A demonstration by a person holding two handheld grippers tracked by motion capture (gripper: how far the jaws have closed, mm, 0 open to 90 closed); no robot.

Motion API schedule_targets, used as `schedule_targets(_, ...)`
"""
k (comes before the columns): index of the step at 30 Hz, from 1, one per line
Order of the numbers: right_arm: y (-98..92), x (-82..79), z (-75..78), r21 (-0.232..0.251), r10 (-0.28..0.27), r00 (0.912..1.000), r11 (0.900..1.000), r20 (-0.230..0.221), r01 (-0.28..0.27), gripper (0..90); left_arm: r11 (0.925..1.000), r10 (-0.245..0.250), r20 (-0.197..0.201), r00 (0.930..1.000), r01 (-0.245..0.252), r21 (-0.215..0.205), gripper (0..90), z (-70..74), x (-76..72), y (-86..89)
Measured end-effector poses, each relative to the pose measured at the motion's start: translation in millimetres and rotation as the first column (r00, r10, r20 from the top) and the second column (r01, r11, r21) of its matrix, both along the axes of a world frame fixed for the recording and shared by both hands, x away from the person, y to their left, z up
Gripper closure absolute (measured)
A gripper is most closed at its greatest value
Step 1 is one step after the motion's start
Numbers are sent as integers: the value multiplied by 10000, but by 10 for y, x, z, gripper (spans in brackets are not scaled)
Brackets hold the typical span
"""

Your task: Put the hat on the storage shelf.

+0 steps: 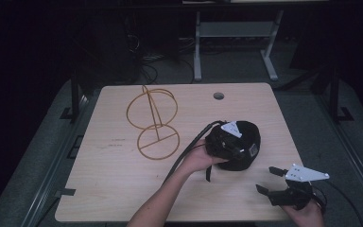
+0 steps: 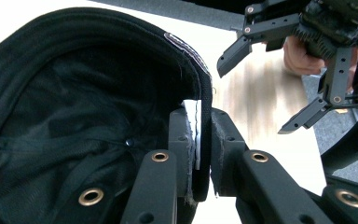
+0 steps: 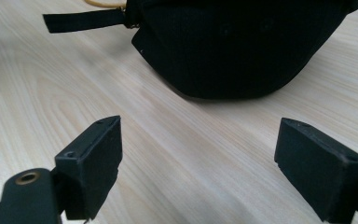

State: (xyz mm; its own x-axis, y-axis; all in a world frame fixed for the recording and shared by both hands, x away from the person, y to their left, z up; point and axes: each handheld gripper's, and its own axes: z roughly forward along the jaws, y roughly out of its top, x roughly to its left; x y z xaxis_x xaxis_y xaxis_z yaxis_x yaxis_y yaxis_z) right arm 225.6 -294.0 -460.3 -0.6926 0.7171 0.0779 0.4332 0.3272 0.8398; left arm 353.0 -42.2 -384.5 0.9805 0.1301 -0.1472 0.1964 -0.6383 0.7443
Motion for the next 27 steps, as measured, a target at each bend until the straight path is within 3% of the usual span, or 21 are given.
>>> schedule_targets(2, 18, -19, 39, 142, 108, 9999, 9998, 21, -108, 187, 9999, 25, -96, 10000, -26, -125, 808, 60, 7, 37)
schedule_targets(11, 159, 28, 120, 109, 367, 9989, 9993, 300, -370, 179, 9948, 178, -361, 9992, -213, -992, 809, 269, 37, 217)
schedule_targets(16, 210, 62, 181, 158, 383, 9984, 9991, 405, -390, 180, 9928, 219, -524, 9984, -279, -1168, 809, 395, 56, 282)
schedule_targets(22, 261, 140, 239, 310, 275, 9962, 9991, 831, -301, 177, 9841, 171, -674, 9976, -287, -1753, 809, 555, 60, 351)
schedule_targets(27, 300, 176, 319, 598, 319, 9933, 9975, 1109, -387, 177, 9839, 131, -601, 9981, -236, -1770, 809, 588, 57, 361)
